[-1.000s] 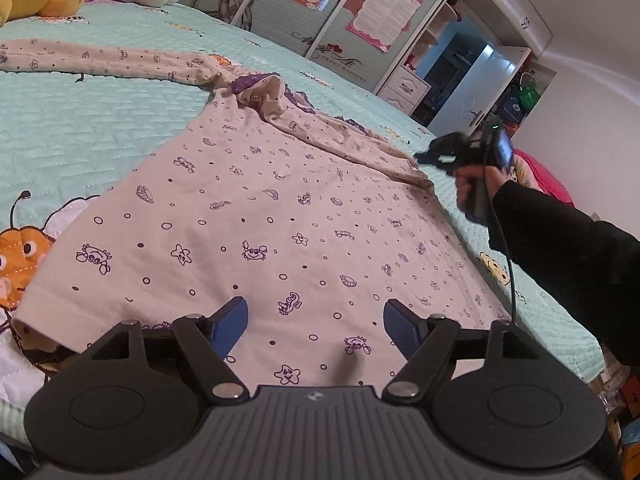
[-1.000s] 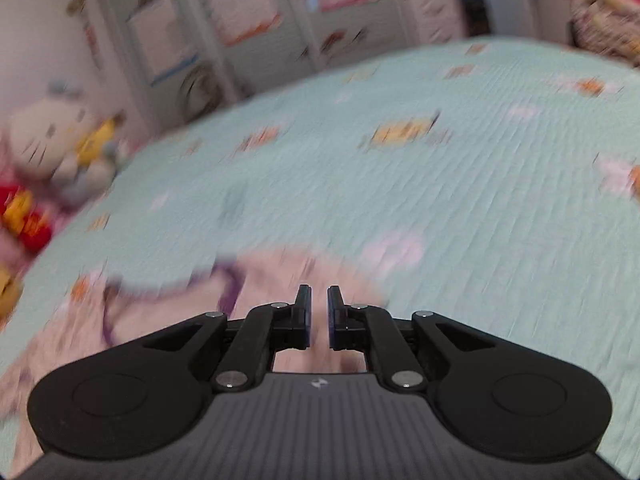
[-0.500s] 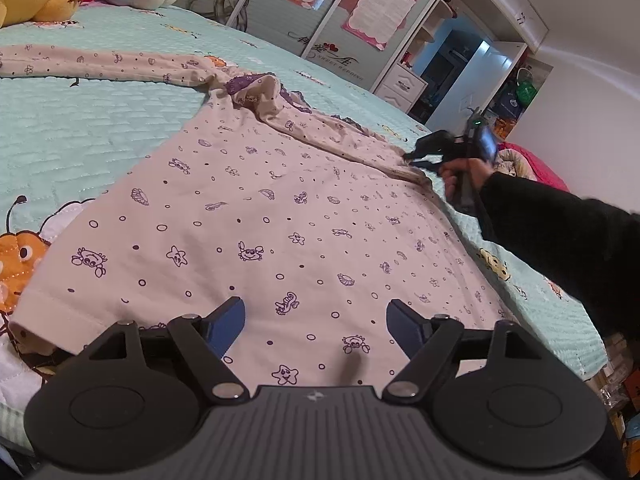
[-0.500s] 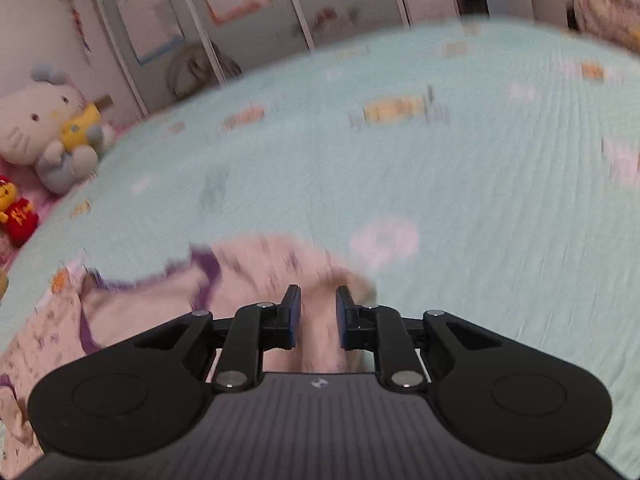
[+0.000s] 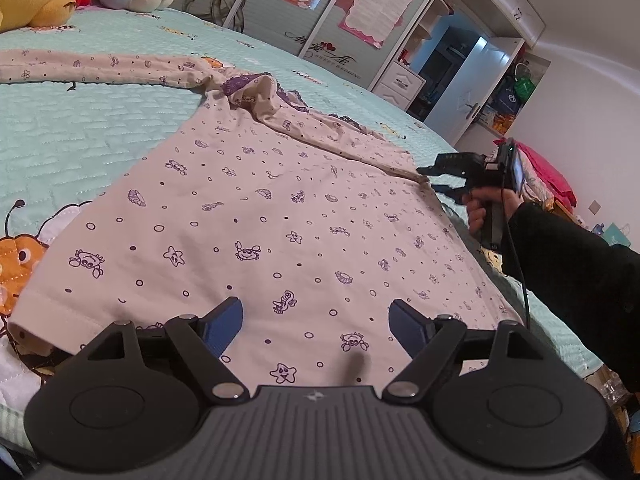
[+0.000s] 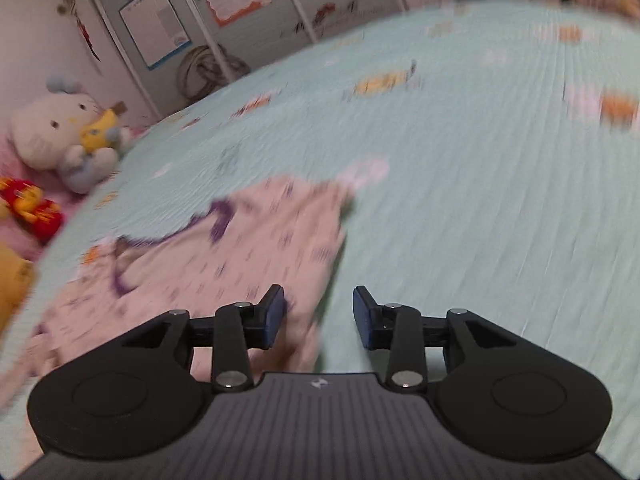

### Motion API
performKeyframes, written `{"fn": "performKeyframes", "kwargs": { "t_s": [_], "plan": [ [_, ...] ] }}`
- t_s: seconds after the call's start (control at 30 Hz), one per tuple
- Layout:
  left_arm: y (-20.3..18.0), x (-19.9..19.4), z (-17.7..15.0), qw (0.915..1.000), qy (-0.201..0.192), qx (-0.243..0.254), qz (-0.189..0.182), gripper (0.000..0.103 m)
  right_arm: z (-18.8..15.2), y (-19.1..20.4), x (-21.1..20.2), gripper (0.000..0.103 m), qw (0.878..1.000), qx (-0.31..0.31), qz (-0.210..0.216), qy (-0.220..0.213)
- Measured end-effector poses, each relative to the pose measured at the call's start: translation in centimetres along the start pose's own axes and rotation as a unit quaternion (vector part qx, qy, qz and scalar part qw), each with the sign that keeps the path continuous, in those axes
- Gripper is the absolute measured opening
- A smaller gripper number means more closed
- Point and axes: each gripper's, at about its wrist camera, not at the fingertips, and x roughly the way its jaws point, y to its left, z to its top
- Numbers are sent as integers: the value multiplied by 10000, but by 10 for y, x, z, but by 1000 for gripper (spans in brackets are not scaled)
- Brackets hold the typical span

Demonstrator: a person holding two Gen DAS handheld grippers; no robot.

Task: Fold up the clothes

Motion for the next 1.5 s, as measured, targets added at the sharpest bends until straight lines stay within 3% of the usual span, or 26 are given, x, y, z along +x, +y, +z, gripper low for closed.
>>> {"fn": "performKeyframes", "kwargs": {
  "t_s": [0.03, 0.07, 0.13, 0.3, 0.37, 0.4, 0.5, 0.57, 0.73, 0.87, 0.97, 1.07, 1.13, 1.2, 1.27, 1.37, 1.5],
  "plan": [
    [-1, 0, 0, 10000, 0, 24, 15, 83, -4, 2, 1, 40, 10000, 14, -7, -26],
    [-2, 0, 0, 10000, -1, 45, 29, 83, -7, 3, 2, 31, 10000, 40, -17, -45],
    [-3, 0, -1, 10000, -4, 73, 49, 83, -9, 1, 0, 0, 9996, 268, -54, 11],
    [-4, -1, -2, 9999, -11, 123, 77, 84, -15, -12, -25, 0, 9982, 538, 254, -26],
    [-4, -1, -2, 9999, -11, 146, 87, 84, -13, -18, -22, 0, 9981, 602, 24, -110],
    [-4, -1, -2, 9998, -12, 153, 90, 84, -11, -21, -21, 5, 9978, 639, -78, -156],
    [-4, -1, -2, 9998, -14, 156, 96, 84, -4, -24, -23, 8, 9954, 868, -115, -400],
    [-5, -1, -3, 9998, -11, 174, 102, 85, -3, -2, -33, 14, 9962, 591, -77, -629],
    [-5, -2, -2, 9998, -13, 167, 80, 85, -13, 90, -31, 32, 9935, -338, 1036, -318],
    [-5, -3, -2, 9999, -14, 134, 59, 85, -29, 172, -6, 34, 9806, -858, 1755, 135],
    [-4, -4, -2, 9999, -12, 108, 38, 85, -45, 224, 21, 35, 9739, -1209, 1902, 265],
    [-4, -5, -1, 10000, -8, 73, 9, 85, -58, 250, 49, 35, 9740, -1241, 1865, 335],
    [-3, -5, -1, 10000, -5, 44, -17, 85, -75, 266, 58, 35, 9644, -1596, 2036, 551],
    [-1, -6, 0, 10000, -2, 3, -45, 85, -100, 285, 53, 34, 9371, -2150, 2581, 954],
    [-1, -6, 0, 10000, 1, -22, -63, 85, -120, 295, 36, 33, 9241, -2681, 2598, 815],
    [-1, -7, 0, 10000, 3, -49, -85, 85, -121, 285, 21, 33, 9326, -2539, 2518, 491],
    [0, -7, 0, 10000, 11, -51, -82, 85, -97, 267, 22, 36, 9506, -1665, 2596, 358]
  ]
}}
